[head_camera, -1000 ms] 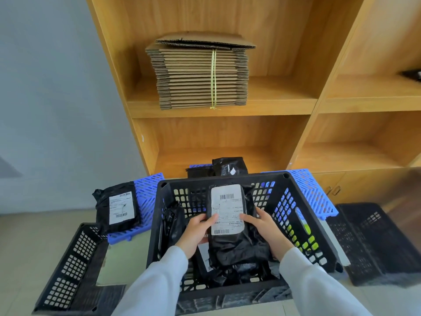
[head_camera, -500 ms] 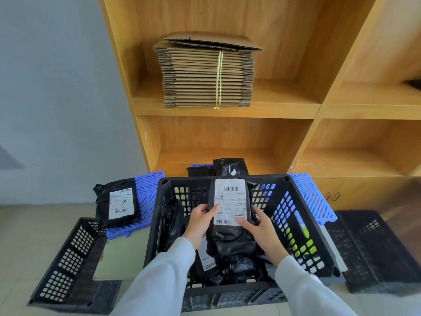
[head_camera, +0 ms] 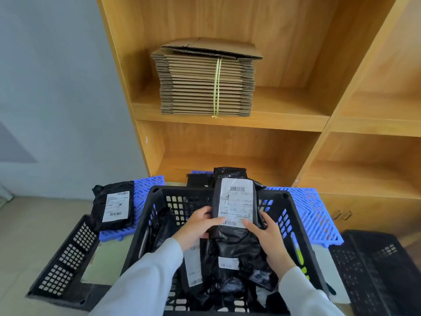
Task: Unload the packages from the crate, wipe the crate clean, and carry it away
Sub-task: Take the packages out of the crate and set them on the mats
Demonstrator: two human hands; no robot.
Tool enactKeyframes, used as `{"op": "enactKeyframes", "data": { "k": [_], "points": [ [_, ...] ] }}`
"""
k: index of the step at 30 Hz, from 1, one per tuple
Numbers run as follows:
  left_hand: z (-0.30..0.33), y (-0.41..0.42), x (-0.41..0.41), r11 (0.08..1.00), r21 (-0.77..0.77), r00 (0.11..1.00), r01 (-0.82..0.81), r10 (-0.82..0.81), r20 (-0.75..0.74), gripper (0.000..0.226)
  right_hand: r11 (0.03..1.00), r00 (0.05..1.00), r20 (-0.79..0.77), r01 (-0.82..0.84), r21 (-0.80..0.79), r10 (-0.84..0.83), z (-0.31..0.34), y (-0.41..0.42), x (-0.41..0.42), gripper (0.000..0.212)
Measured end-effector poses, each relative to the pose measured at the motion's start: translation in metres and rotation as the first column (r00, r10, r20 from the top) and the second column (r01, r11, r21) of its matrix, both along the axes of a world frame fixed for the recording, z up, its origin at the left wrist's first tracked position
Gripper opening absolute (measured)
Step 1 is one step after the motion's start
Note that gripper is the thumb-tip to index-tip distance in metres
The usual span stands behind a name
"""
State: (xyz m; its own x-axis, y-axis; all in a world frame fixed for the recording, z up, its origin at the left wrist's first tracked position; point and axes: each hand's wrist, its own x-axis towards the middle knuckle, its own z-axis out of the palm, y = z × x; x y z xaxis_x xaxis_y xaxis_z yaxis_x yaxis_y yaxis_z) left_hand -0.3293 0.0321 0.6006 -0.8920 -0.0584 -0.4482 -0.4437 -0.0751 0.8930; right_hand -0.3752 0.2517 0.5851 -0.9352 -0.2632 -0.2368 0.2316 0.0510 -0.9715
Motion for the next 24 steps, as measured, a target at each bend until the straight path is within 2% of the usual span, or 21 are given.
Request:
{"op": "enactKeyframes", "data": {
  "k": [2,5,10,13,15,21,24],
  "points": [
    [0.007,-0.005,-0.005,0.999,-0.017,0.999,0.033,-0.033,-0.003,0.047,0.999,0.999,-0.002,-0.046,0.009,0.047,0.009,0.002,-0.012,0.047],
    [0.02,-0.014,-0.013,0.999,-0.042,0.999,-0.009,0.007,-0.041,0.042,0.991,0.991,-0.029,-0.133,0.008,0.134,0.022,-0.001,-0.033,0.029],
    [0.039,-0.047,-0.02,0.976,-0.065,0.976,-0.209,0.203,-0.085,0.055,0.976,0.975,-0.041,-0.215,0.033,0.217,0.043,-0.023,-0.063,0.03],
    [0.047,-0.077,-0.018,0.946,-0.064,0.943,-0.317,0.308,-0.126,0.057,0.962,0.96,-0.071,-0.269,0.043,0.271,0.049,-0.044,-0.077,0.019],
    [0.052,-0.1,-0.014,0.928,-0.047,0.921,-0.37,0.359,-0.152,0.054,0.953,0.949,-0.109,-0.283,0.112,0.295,0.049,-0.064,-0.085,0.026],
    [0.065,-0.18,0.0,0.869,-0.006,0.856,-0.494,0.485,-0.181,0.047,0.92,0.908,-0.304,-0.173,0.353,0.287,0.036,-0.137,-0.092,0.018],
    [0.063,-0.223,0.003,0.847,-0.011,0.832,-0.531,0.519,-0.195,0.042,0.891,0.889,-0.346,-0.131,0.435,0.3,0.034,-0.181,-0.087,0.017]
  ]
}}
